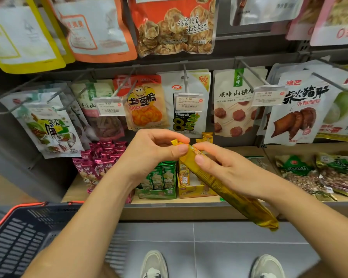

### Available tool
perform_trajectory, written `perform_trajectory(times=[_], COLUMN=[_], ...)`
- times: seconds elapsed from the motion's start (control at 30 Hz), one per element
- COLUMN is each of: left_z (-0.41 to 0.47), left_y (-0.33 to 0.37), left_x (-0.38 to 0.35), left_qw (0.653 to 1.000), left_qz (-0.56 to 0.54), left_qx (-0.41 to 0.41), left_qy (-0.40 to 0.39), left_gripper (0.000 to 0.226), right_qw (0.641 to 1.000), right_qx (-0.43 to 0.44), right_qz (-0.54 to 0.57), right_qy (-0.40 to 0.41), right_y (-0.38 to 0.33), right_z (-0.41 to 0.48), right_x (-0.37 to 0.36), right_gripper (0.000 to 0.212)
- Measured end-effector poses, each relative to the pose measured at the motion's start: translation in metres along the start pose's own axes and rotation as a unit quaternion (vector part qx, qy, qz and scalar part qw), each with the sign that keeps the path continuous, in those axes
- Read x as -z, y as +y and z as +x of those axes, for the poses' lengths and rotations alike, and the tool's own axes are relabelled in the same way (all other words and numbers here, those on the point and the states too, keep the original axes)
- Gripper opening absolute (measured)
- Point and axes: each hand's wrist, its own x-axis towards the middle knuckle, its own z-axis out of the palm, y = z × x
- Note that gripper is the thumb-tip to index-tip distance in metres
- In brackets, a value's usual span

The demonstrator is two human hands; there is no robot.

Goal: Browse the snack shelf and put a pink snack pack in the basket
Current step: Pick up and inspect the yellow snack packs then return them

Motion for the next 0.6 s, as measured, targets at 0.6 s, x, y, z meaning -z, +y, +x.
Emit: perform_trajectory(times=[0.6], left_z=[0.002], left_y=[-0.004], left_x=[0.001], left_qw=[0.966], left_qz=[-0.201], left_qx=[0.035], left_qy=[0.159], left_gripper=[0.034], right_qw=[0.995], right_qx=[-0.071], right_qz=[0.051], right_qy=[-0.054], right_y=[0.002], right_z=[-0.012], right_x=[-0.008], right_gripper=[0.026])
